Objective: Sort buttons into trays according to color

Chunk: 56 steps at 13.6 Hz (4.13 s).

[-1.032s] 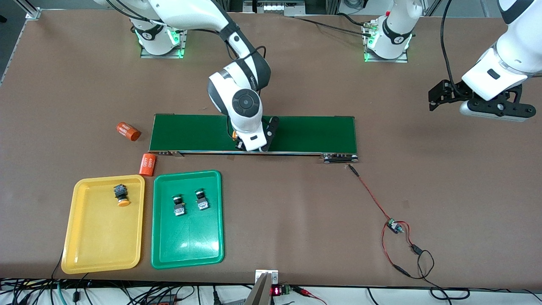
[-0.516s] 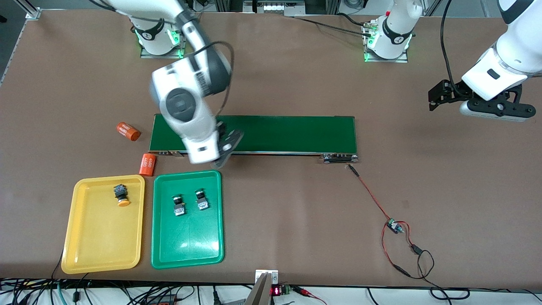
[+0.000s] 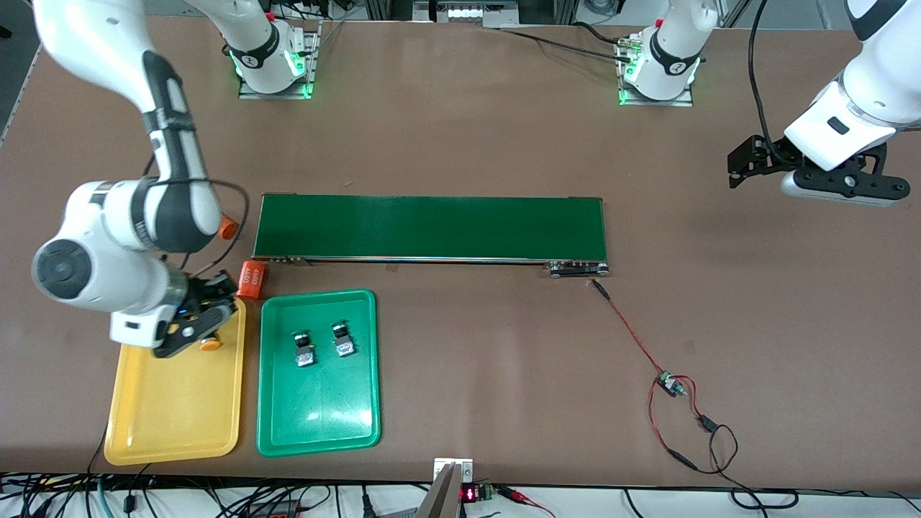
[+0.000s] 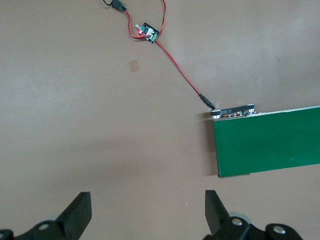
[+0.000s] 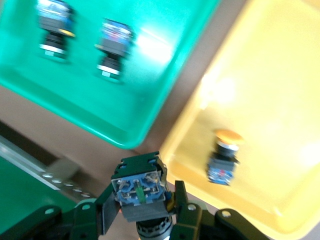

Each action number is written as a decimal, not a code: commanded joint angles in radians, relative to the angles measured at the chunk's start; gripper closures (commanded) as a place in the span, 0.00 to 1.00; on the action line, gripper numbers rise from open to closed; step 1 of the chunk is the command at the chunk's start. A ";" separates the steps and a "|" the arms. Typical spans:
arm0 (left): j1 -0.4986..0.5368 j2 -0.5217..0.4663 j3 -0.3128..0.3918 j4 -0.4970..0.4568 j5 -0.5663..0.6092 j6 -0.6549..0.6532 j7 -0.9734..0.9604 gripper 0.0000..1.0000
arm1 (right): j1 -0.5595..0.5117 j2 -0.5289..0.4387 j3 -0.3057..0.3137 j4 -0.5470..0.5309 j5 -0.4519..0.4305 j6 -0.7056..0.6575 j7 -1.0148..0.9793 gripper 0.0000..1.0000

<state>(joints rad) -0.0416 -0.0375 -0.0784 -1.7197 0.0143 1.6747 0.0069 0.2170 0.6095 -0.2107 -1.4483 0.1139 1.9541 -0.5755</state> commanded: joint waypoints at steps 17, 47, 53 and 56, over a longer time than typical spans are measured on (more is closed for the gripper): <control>-0.006 0.004 -0.018 0.032 0.003 -0.035 -0.015 0.00 | -0.189 0.237 0.059 0.034 -0.016 0.592 -0.101 1.00; -0.006 0.004 -0.015 0.032 0.001 -0.038 -0.015 0.00 | -0.228 -0.013 0.089 0.046 0.087 0.019 0.058 0.00; -0.006 0.004 -0.015 0.032 0.001 -0.038 -0.015 0.00 | -0.123 -0.174 0.080 0.046 0.012 -0.237 0.330 0.00; -0.006 0.002 -0.015 0.032 0.001 -0.038 -0.015 0.00 | -0.123 -0.279 0.082 0.046 -0.055 -0.395 0.463 0.00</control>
<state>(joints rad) -0.0417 -0.0375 -0.0962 -1.7103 0.0144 1.6601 0.0055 0.0956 0.4110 -0.1242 -1.3768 0.0968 1.6385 -0.1936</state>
